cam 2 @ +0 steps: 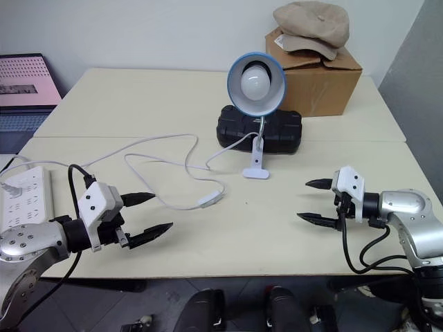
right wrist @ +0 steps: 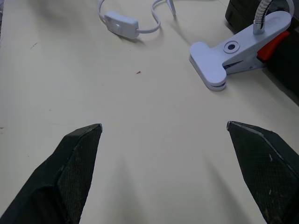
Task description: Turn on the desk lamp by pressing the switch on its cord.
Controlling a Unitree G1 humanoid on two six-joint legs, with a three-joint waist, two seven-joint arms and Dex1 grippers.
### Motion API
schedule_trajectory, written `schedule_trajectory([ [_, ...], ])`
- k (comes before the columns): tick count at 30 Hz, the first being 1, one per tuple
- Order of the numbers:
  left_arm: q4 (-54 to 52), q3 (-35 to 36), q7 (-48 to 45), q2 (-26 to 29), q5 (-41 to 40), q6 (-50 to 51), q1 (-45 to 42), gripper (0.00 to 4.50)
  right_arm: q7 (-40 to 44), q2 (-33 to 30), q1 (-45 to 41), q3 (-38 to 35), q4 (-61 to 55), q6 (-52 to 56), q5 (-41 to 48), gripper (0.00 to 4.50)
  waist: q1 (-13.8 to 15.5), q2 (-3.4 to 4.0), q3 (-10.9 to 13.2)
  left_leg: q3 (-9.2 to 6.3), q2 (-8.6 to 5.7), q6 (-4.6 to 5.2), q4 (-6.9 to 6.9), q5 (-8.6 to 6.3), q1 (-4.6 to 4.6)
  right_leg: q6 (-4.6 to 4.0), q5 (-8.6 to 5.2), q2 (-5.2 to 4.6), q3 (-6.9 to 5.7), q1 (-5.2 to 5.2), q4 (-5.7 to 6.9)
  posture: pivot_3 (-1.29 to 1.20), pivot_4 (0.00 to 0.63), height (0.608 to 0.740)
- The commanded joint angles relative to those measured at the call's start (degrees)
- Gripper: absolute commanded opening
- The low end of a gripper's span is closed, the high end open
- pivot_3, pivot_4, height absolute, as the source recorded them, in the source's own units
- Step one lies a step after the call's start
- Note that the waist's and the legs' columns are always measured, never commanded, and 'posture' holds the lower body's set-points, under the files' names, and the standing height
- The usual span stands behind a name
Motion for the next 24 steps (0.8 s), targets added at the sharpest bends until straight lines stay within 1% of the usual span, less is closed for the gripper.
schedule_trajectory([
  [1, -2.54, 1.74, -0.9, 0.91, -1.51, 0.34, -1.06, 4.44, 0.25, 0.0, -1.59, -1.25, -0.71, -1.11, -0.21, 4.5, -0.01, 0.0, 0.0, 0.0, 0.0, 0.0, 0.0, 0.0, 0.0, 0.0, 0.0, 0.0, 0.0, 0.0, 0.0, 0.0, 0.15, 0.74],
  [11, -0.68, -0.5, 1.65, 1.24, 2.57, 1.3, -3.51, 4.44, -1.24, 0.73, -1.71, -0.85, -4.32, 2.02, 0.3, 4.5, 0.04, 0.0, 0.0, 0.01, 0.0, 0.0, 0.01, 0.0, 0.0, 0.01, 0.01, 0.0, 0.02, 0.01, 0.01, 0.0, 0.15, 0.74],
  [13, 0.3, -1.14, 0.24, 1.37, 2.75, 0.54, -3.81, 4.44, -1.54, 0.72, -1.51, -0.93, -5.36, 3.07, 0.55, 4.5, 0.04, 0.0, 0.0, 0.01, 0.0, 0.0, 0.01, 0.0, 0.0, 0.01, 0.01, 0.0, 0.02, 0.01, 0.01, 0.0, 0.15, 0.74],
  [16, 1.96, -1.58, -2.81, 0.61, 0.48, -0.24, -5.53, 4.44, -2.27, 0.82, -1.2, -0.99, -7.19, 4.58, 0.78, 4.5, 0.07, 0.0, 0.0, 0.0, 0.0, 0.0, 0.01, 0.0, 0.0, 0.01, 0.01, 0.0, 0.01, 0.01, 0.01, 0.0, 0.15, 0.74],
  [20, 4.61, -4.08, -0.61, -1.45, 4.57, -4.1, -8.73, 4.44, -3.5, 1.1, -0.81, -0.84, -9.55, 6.45, 1.04, 4.5, 0.14, 0.0, 0.0, 0.0, -0.01, 0.0, 0.02, 0.0, 0.0, 0.02, 0.01, 0.0, 0.01, 0.02, 0.01, 0.0, 0.15, 0.74],
  [24, 7.89, -9.85, -3.93, -1.3, 7.03, -6.21, -11.73, 4.44, -6.76, 1.97, -0.7, -0.84, -13.41, 10.31, 1.61, 4.5, 0.11, 0.0, 0.0, 0.01, -0.01, 0.0, 0.02, 0.0, 0.0, 0.03, 0.02, 0.0, 0.02, 0.02, 0.01, 0.0, 0.15, 0.74],
])
